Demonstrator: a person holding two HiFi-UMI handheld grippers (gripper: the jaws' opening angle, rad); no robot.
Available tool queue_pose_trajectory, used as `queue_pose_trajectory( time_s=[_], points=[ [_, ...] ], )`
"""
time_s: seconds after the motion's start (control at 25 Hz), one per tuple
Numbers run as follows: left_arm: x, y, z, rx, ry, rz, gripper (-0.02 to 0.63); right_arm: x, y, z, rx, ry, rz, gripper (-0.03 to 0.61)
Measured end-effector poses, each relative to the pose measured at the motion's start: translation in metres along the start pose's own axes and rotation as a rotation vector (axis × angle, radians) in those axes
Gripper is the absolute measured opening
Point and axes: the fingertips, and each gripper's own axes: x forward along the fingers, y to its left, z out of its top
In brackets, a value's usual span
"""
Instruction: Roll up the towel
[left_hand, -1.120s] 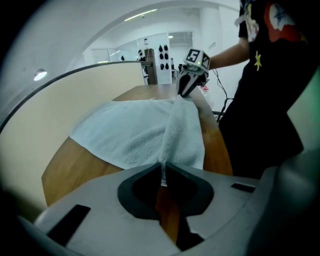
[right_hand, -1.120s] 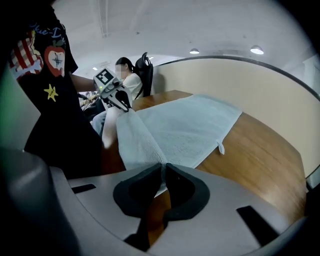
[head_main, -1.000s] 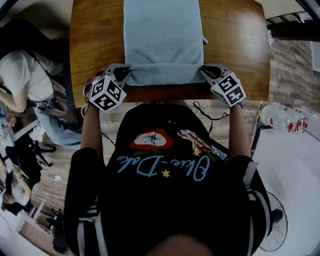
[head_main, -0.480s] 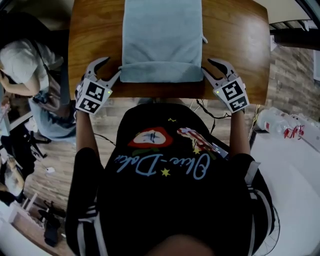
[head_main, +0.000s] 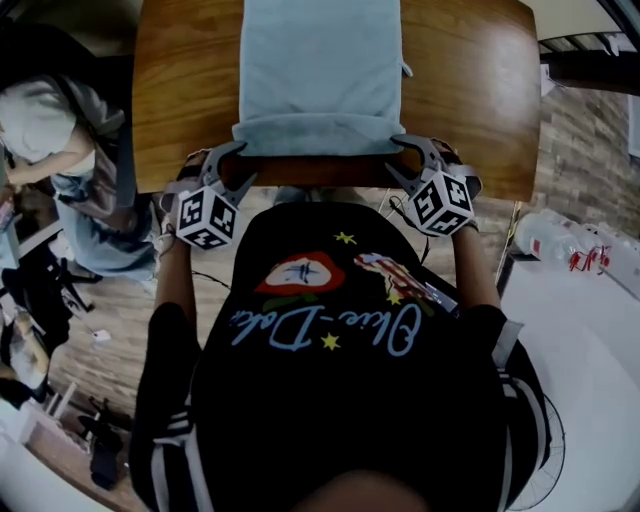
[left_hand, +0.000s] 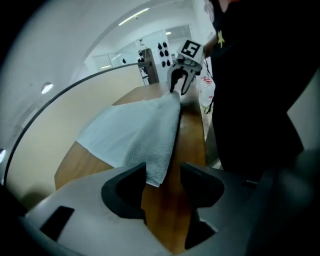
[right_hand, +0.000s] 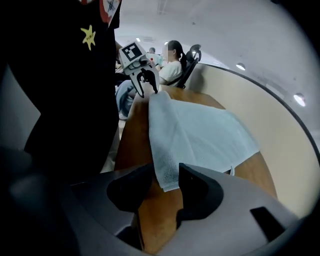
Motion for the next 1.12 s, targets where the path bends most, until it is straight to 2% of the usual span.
queue_pose_trajectory(
  time_s=[0.12, 0.16, 0.24, 0.32, 0.4, 0.48, 0.56, 0.84, 1.0, 1.12],
  points=[
    [0.011, 0.001, -0.003, 0.062, 0.047, 0.003, 0.204, 0.01, -0.003, -0.009, -0.048, 0.046, -0.006, 0.132],
    [0.013, 0.005, -0.004, 0.074, 0.058, 0.016, 0.186, 0.012, -0.004, -0.012, -0.062, 0.057, -0.01, 0.132],
    [0.016, 0.014, -0.004, 0.088, 0.073, 0.047, 0.109, 0.016, -0.006, -0.015, -0.092, 0.079, -0.014, 0.13],
    [0.018, 0.02, -0.003, 0.109, 0.083, 0.059, 0.098, 0.019, -0.005, -0.016, -0.118, 0.09, -0.009, 0.102],
    [0.018, 0.022, -0.003, 0.126, 0.086, 0.06, 0.079, 0.02, -0.005, -0.013, -0.109, 0.083, 0.0, 0.072],
    [0.015, 0.022, -0.004, 0.12, 0.083, 0.059, 0.037, 0.017, -0.005, -0.01, -0.068, 0.059, 0.01, 0.041],
    [0.009, 0.02, -0.006, 0.108, 0.078, 0.05, 0.029, 0.011, -0.004, -0.008, -0.017, 0.028, 0.023, 0.025],
    [-0.012, -0.005, -0.004, 0.068, 0.054, -0.045, 0.028, -0.013, 0.017, -0.004, 0.084, -0.031, 0.105, 0.023],
    [-0.025, -0.022, -0.003, 0.055, 0.047, -0.155, 0.028, -0.027, 0.031, 0.001, 0.175, -0.068, 0.195, 0.023],
    [-0.036, -0.032, -0.001, -0.006, 0.023, -0.246, 0.028, -0.036, 0.039, 0.002, 0.262, -0.096, 0.281, 0.023]
  ],
)
